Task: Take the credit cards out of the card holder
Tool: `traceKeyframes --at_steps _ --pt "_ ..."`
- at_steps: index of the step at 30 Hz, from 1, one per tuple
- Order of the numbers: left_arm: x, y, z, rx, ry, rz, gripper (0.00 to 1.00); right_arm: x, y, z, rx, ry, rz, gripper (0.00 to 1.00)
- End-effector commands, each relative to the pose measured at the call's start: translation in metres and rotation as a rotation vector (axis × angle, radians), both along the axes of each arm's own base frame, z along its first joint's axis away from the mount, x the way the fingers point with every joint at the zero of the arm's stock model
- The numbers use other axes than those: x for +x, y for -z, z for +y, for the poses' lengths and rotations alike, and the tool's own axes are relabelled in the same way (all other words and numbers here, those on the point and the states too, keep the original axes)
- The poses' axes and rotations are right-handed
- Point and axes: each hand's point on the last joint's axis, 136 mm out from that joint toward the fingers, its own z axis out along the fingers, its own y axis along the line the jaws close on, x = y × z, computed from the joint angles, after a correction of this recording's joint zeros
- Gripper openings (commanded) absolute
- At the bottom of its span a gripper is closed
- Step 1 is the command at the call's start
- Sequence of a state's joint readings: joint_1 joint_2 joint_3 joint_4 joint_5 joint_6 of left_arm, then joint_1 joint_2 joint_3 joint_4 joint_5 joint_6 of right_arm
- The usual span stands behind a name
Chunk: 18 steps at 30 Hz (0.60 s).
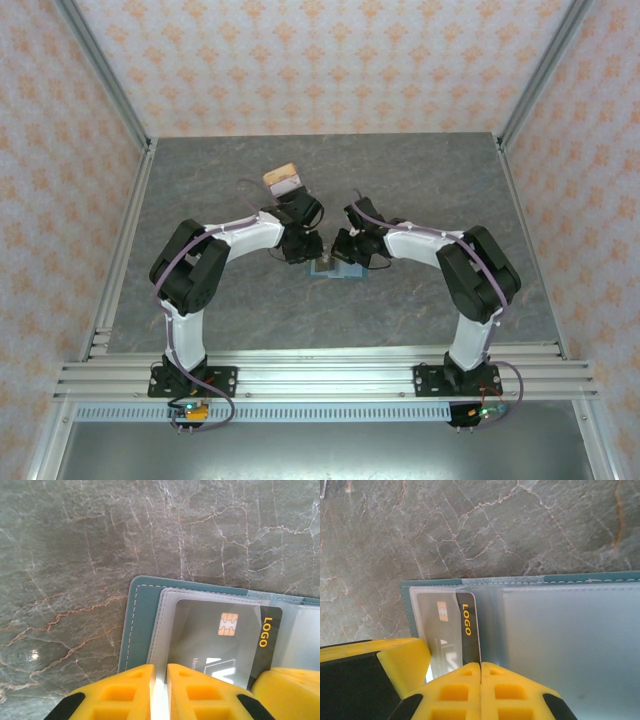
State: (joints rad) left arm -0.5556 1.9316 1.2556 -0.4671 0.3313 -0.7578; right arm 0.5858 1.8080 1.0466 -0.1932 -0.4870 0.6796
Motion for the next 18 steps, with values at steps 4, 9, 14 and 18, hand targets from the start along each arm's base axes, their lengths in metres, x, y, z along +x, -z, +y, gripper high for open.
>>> traceKeyframes --at_steps 4,9,14,18 --pt "-0.007 0.009 0.012 0.049 -0.002 0.037 0.11 0.001 -0.001 -0.012 -0.033 0.036 -0.018 0.04" --pt "-0.012 0.019 0.010 0.040 0.005 0.068 0.06 0.004 -0.011 0.004 0.060 0.022 -0.025 0.10" --pt "-0.015 0.025 0.013 0.048 -0.003 0.077 0.02 0.006 -0.015 0.008 0.089 0.025 -0.031 0.15" --pt "-0.017 0.028 0.013 0.044 -0.004 0.084 0.01 0.006 -0.014 0.012 0.110 0.025 -0.021 0.17"
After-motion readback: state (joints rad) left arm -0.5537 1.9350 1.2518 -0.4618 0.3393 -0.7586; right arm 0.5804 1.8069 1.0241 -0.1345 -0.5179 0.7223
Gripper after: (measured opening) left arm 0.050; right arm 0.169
